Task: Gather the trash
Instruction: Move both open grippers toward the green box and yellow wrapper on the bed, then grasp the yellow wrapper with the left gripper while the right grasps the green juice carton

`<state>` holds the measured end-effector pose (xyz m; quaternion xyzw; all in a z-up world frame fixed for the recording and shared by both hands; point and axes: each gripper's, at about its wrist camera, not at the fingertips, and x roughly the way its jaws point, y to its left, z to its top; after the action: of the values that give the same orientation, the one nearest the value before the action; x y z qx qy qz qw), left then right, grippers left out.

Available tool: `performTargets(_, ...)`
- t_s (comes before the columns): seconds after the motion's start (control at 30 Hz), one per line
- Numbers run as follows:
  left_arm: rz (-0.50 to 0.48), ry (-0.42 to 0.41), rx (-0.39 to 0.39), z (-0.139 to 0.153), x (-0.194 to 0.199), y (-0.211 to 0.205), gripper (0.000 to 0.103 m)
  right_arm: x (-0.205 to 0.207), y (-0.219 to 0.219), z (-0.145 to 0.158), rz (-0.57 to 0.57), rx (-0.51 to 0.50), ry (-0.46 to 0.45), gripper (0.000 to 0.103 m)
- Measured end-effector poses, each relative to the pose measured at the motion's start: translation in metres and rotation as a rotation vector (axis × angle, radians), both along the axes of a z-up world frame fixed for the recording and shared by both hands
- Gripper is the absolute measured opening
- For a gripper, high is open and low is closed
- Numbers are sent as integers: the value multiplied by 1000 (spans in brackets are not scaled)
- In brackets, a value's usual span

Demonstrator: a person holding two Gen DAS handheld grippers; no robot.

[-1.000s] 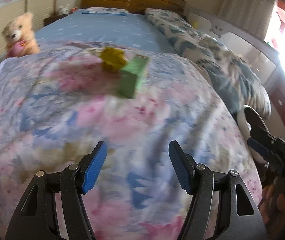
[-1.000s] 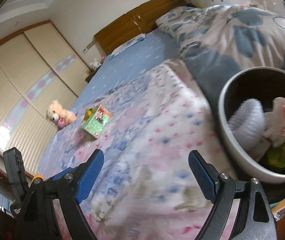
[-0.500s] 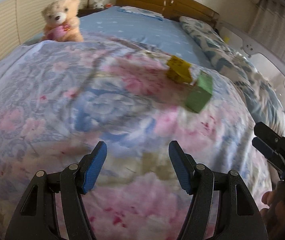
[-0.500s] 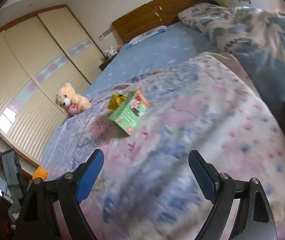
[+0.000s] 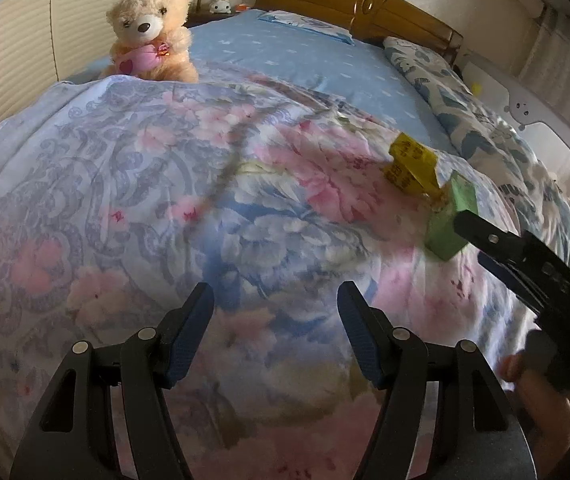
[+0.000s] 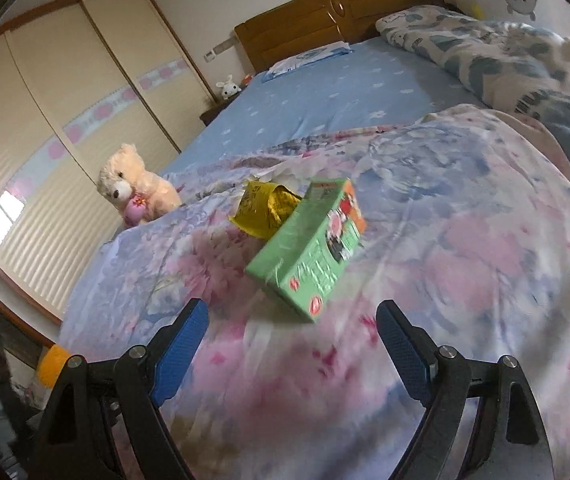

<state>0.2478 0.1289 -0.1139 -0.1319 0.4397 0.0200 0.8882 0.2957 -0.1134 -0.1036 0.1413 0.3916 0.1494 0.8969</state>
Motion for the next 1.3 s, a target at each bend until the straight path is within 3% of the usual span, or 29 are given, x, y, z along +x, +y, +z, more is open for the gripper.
performTargets(0.13,-17,3,-5,1,13,-5,65,21,5,-7,-11,-35,17,78)
performTargets(0.2,-38,-1,-8,3,22,-15,66,28,4,-9,4,-24,28,53)
performTargets(0.27,-59,-8,-11,5,30,-25,66,30,1,-6,37,0,20,46)
performTargets(0.47,-142,-27,-22,10,65,-68,68,14,-40,8,29,57,-1,38)
performTargets(0.57,-168,-33,-12,9,88,-87,73,2,-65,11,30,69,9,38)
performTargets(0.83,-160,-25,24,2,132,-108,72,-23,-105,7,32,45,33,37)
performTargets(0.87,-162,-31,27,1,134,-109,62,-24,-106,6,31,46,35,37)
performTargets(0.9,-166,-32,29,0,135,-109,43,-25,-106,6,26,39,38,37)
performTargets(0.97,-185,-16,22,-3,138,-109,20,-25,-105,7,20,47,38,40)
performTargets(1.07,-183,-26,25,-3,131,-105,19,-23,-105,8,5,72,37,42)
performTargets(1.13,-182,-30,17,-2,124,-103,18,-21,-103,10,-12,88,39,54)
performTargets(1.2,-183,-29,8,-1,112,-100,17,-18,-102,11,-32,110,36,77)
performTargets(1.3,-180,-25,-1,0,90,-96,17,-10,-94,12,-68,107,28,79)
